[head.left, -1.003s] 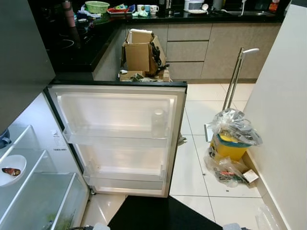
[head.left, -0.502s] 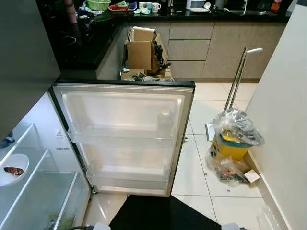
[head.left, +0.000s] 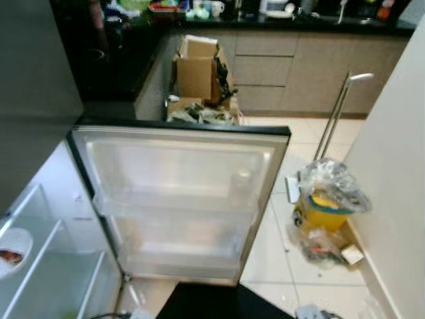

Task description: Restocking fridge

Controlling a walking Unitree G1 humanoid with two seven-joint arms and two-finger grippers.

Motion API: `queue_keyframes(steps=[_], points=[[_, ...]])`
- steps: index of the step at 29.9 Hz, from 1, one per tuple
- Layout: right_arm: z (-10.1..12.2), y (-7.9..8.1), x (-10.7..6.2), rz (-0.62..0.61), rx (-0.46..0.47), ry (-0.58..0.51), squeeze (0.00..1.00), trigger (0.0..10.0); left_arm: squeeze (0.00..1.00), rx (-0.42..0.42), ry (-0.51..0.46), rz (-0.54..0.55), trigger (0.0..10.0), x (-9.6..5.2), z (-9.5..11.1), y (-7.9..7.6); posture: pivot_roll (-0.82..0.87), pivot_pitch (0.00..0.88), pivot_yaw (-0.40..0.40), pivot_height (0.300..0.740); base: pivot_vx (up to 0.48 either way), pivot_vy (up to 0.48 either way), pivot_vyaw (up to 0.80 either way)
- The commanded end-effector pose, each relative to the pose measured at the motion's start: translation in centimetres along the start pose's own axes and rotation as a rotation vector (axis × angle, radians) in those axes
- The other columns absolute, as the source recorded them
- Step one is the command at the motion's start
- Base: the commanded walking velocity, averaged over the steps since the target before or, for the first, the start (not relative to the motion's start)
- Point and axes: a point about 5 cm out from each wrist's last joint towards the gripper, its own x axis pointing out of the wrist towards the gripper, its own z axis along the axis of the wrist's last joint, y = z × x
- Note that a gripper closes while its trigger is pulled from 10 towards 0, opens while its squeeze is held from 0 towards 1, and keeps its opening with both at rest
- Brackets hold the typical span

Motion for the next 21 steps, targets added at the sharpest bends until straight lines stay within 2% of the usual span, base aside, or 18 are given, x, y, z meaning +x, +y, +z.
queue_keyframes(steps=[1, 5, 8, 12, 17, 21], points=[[0.11, -0.09, 0.01, -0.005, -0.003, -0.001, 0.0, 10.0, 0.0, -0.001, 0.034, -0.04, 10.0, 0.09, -0.81, -1.11, -0.05, 0.019, -0.007, 0.74, 0.277, 0.0, 0.0], [0.11, -0.05, 0.02, -0.004, -0.005, -0.001, 0.0, 10.0, 0.0, 0.0, 0.035, -0.038, 10.0, 0.08, -0.81, -1.07, -0.05, 0.019, -0.008, 0.74, 0.272, 0.0, 0.0], [0.13, -0.01, 0.03, -0.002, -0.004, -0.001, 0.0, 10.0, 0.0, -0.044, 0.005, -0.027, 10.0, 0.06, -0.5, -0.79, -0.05, 0.017, -0.008, 0.74, 0.084, 0.0, 0.0], [0.17, -0.01, 0.04, -0.002, -0.005, -0.001, 0.0, 10.0, 0.0, -0.016, 0.012, -0.041, 10.0, 0.06, -0.52, -0.85, -0.05, 0.015, -0.008, 0.74, 0.0, 0.0, 0.0], [0.17, -0.08, 0.03, -0.004, -0.007, -0.001, 0.0, 10.0, 0.0, -0.009, 0.018, -0.041, 10.0, 0.05, -0.63, -0.88, -0.05, 0.016, -0.007, 0.74, 0.0, -0.468, 0.0], [0.18, -0.14, 0.03, -0.007, -0.004, -0.001, 0.0, 10.0, 0.0, -0.031, 0.012, -0.032, 10.0, 0.05, -0.59, -0.84, -0.05, 0.019, -0.006, 0.74, 0.0, -0.154, 0.0]])
